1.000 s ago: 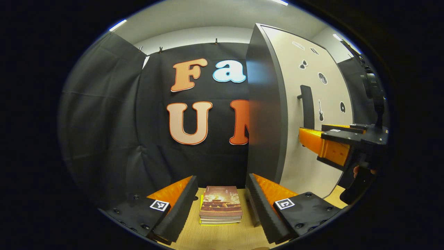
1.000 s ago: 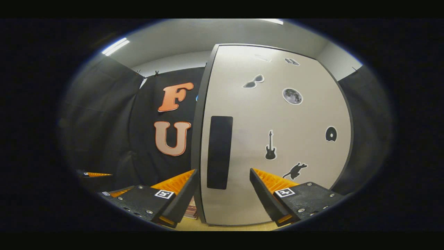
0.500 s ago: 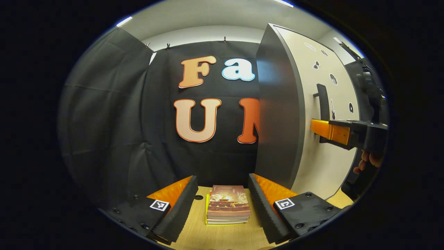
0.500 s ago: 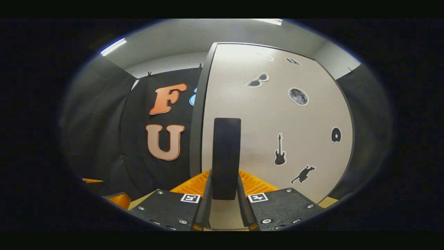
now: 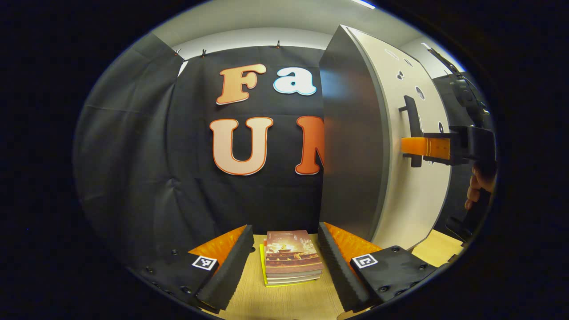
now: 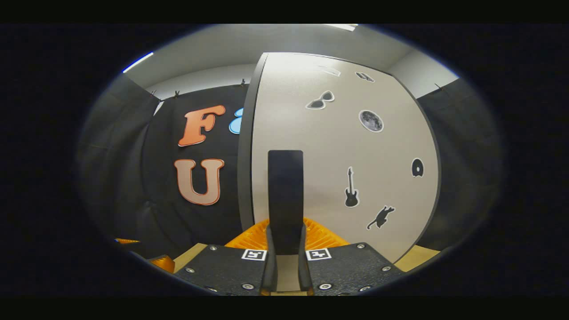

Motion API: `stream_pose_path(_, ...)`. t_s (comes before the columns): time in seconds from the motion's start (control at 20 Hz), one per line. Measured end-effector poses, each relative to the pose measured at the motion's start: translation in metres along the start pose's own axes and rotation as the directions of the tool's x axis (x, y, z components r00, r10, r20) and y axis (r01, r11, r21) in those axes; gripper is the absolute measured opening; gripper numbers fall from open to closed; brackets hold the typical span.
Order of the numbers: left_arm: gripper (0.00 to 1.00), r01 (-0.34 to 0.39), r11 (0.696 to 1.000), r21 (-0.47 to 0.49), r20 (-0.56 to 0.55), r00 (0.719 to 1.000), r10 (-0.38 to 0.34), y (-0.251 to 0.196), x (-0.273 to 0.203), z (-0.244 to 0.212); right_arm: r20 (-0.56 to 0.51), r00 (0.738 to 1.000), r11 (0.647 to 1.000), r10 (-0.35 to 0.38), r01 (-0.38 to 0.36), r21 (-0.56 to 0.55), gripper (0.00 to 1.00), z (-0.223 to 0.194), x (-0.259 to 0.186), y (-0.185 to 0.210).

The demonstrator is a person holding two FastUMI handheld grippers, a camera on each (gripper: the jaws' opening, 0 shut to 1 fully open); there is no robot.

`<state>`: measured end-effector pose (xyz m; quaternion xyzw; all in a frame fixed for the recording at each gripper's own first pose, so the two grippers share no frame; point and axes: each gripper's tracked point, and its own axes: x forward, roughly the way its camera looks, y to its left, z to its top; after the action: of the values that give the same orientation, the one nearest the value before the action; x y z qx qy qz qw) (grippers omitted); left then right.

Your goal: Open the cabinet door with the right hand, grasp the bottle in the cabinet with the left hand and place it on the coaster, then close the cabinet door with the right hand.

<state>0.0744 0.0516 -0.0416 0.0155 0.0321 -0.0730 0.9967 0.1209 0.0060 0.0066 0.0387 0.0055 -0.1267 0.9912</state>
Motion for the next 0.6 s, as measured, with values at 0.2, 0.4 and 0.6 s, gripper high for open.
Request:
stream_pose_path(0.2, 0.95, 0.011, 1.0, 0.003, -0.004, 1.0, -0.011, 0.0, 0.012, 0.002, 0.0, 1.0, 0.999, -0.029, 0.029, -0.041, 0.18, 0.005, -0.014, -0.002)
stream_pose_path(0.4, 0.94, 0.027, 1.0, 0.014, 0.01, 1.0, -0.027, -0.007, 0.012, 0.011, 0.007, 1.0, 0.999, -0.025, 0.025, -0.039, 0.18, 0.012, -0.032, -0.007)
stream_pose_path(0.6, 0.95, 0.022, 1.0, -0.003, 0.01, 1.0, -0.022, -0.031, -0.003, 0.01, 0.009, 1.0, 1.0, 0.02, -0.02, -0.024, 0.16, 0.015, -0.045, -0.009)
